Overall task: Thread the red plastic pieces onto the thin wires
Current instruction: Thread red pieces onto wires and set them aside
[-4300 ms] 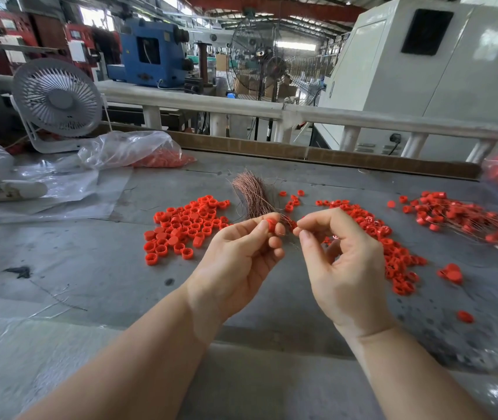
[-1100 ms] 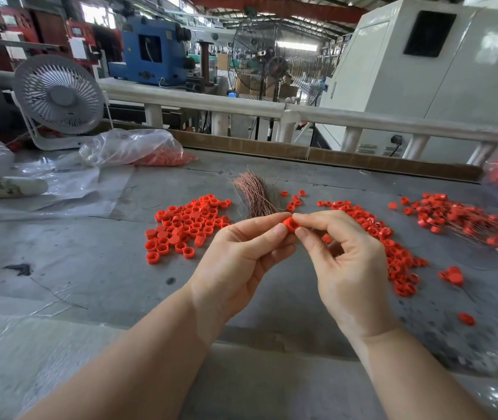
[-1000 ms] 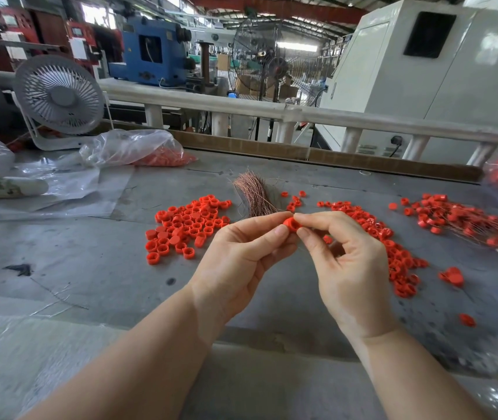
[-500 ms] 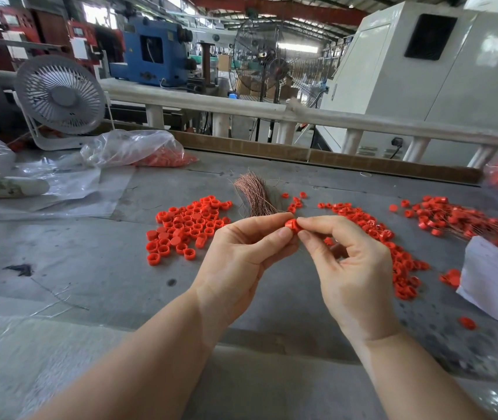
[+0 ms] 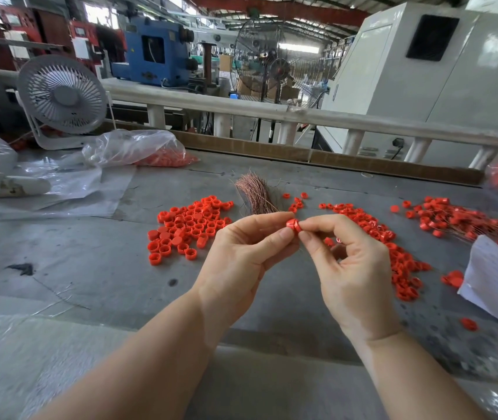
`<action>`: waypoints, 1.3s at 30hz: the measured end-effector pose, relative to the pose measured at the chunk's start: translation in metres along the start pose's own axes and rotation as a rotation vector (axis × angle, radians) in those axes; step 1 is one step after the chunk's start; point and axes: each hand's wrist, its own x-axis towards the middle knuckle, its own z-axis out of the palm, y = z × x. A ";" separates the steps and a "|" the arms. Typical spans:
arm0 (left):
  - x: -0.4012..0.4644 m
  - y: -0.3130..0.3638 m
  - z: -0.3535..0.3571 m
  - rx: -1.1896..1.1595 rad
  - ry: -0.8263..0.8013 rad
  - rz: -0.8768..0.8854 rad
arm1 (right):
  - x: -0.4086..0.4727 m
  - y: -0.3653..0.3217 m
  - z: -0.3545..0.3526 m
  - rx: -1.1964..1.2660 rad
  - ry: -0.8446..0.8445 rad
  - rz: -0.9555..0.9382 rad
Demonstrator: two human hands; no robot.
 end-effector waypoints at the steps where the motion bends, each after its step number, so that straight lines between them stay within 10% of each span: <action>1: 0.000 0.000 0.000 -0.002 0.000 -0.002 | 0.000 0.000 0.000 -0.002 -0.001 -0.001; 39: 0.001 -0.003 -0.002 0.050 0.040 -0.030 | -0.001 0.005 -0.001 -0.187 0.002 -0.159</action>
